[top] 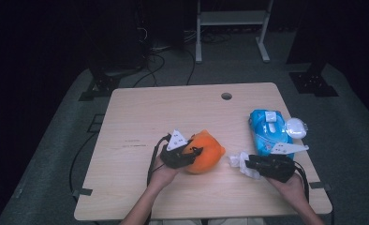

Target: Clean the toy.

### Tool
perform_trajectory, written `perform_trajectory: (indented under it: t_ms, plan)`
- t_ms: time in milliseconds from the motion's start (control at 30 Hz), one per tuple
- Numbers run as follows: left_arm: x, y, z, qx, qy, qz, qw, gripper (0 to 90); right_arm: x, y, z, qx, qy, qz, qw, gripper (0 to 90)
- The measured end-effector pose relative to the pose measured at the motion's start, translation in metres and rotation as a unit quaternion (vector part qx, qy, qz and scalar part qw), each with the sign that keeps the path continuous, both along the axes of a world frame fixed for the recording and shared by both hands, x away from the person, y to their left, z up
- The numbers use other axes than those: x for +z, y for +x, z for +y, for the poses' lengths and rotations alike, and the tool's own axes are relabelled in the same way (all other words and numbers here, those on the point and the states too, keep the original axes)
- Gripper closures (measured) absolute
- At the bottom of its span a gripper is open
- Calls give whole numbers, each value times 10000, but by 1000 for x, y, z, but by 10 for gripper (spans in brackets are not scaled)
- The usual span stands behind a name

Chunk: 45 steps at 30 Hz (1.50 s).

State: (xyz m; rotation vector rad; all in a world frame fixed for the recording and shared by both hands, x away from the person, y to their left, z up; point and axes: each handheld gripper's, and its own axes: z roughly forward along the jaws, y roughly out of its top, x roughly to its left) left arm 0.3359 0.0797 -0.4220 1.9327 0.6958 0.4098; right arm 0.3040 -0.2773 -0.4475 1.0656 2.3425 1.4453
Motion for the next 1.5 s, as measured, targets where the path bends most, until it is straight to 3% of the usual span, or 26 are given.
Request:
perform_trajectory:
  t_ms: [233,433,600,733,967,1500]
  plan:
    - [-5,5,5,60,-56,105,9999,504,7,-5,-1,-175,-130,-210,9995,597]
    - [0,5,6,68,-109,178,9998,392,11,-8,0,-93,-4,-274,9996,586]
    - [4,3,11,69,-153,161,9997,351,12,-9,1,-87,55,-278,9996,566]
    - [15,0,20,67,-408,40,9991,344,14,-10,2,-68,84,-300,9995,543]
    - [30,-8,35,142,-365,-104,9992,298,15,-11,4,-53,81,-317,9995,528]
    - [28,-21,72,447,-365,-49,9983,257,15,-12,5,-59,88,-334,9994,504]
